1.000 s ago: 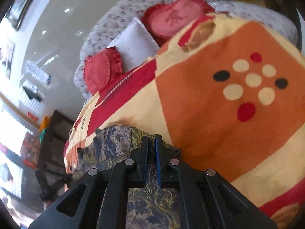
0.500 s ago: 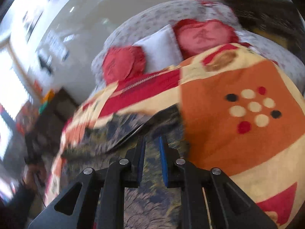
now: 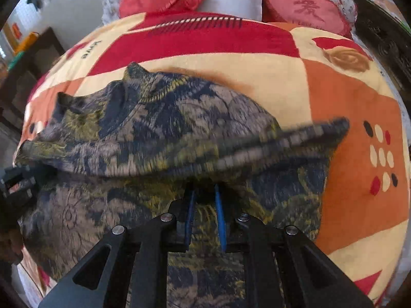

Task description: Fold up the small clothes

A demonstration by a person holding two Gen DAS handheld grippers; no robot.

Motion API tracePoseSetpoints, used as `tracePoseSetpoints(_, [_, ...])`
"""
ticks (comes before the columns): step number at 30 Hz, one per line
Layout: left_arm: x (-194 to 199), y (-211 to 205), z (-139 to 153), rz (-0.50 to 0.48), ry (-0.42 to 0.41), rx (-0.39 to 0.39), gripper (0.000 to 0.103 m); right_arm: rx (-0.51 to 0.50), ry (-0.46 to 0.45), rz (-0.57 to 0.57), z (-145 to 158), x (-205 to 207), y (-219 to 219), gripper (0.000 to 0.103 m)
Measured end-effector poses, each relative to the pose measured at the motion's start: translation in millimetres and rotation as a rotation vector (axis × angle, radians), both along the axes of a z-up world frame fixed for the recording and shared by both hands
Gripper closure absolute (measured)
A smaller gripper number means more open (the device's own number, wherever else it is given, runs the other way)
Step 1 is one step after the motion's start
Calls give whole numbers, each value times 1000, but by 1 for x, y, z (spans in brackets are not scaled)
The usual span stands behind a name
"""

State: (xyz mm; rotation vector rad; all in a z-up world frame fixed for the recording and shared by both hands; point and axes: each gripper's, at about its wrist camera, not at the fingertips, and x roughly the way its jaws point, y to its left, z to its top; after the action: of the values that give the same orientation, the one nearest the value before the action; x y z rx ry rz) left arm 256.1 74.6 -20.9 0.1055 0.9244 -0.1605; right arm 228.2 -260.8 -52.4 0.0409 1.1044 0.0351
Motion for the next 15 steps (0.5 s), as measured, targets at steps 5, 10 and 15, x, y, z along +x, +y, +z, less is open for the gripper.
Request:
tracePoseSetpoints(5, [-8, 74, 53, 242, -171, -240, 45, 104, -386, -95, 66, -27, -30, 62])
tracePoseSetpoints(10, [-30, 72, 48, 168, -165, -244, 45, 79, -384, -69, 58, -52, -46, 62])
tracePoseSetpoints(15, [-31, 24, 12, 126, -125, -154, 45, 75, -345, -134, 34, -47, -47, 62])
